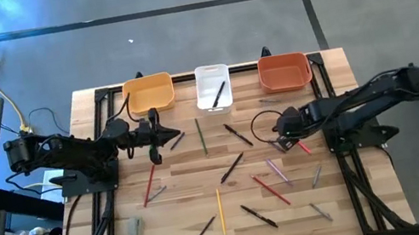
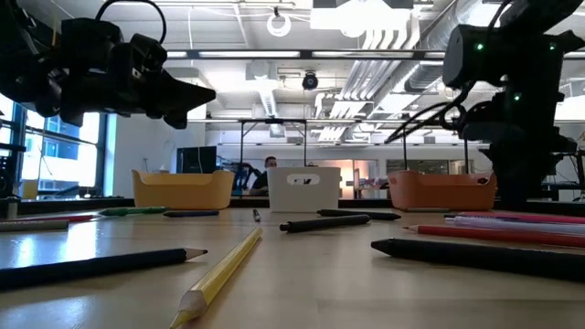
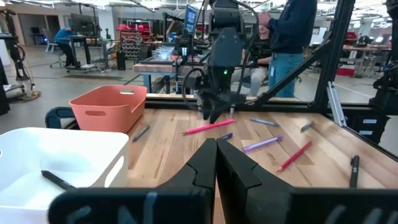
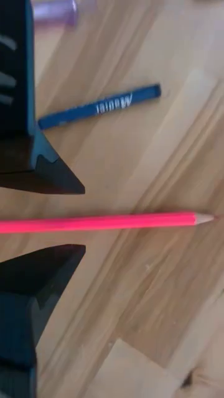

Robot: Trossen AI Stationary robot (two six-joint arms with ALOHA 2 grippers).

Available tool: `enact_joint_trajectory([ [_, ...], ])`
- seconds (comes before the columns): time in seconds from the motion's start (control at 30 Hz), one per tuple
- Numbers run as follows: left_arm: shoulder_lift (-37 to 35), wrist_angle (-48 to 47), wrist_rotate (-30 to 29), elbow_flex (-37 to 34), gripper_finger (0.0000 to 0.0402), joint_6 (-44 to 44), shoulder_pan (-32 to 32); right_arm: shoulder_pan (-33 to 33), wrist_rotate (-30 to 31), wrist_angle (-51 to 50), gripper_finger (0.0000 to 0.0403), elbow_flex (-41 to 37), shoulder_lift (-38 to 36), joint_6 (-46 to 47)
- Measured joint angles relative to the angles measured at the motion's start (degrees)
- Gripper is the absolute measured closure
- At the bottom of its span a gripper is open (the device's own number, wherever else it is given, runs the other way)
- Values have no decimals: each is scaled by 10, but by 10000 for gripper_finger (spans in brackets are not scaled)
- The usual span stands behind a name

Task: Sort crayons/erasers/pens/pencils in bins
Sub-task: Put the pink pencil into the orange bin

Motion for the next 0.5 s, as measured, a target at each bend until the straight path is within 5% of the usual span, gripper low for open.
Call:
enact_joint_trajectory([
  [0.3,0,-2,0,0,401,0,0,-51,-31,42,273,2,69,-51],
  [0.5,0,-2,0,0,401,0,0,-81,-54,49,313,3,87,-82],
])
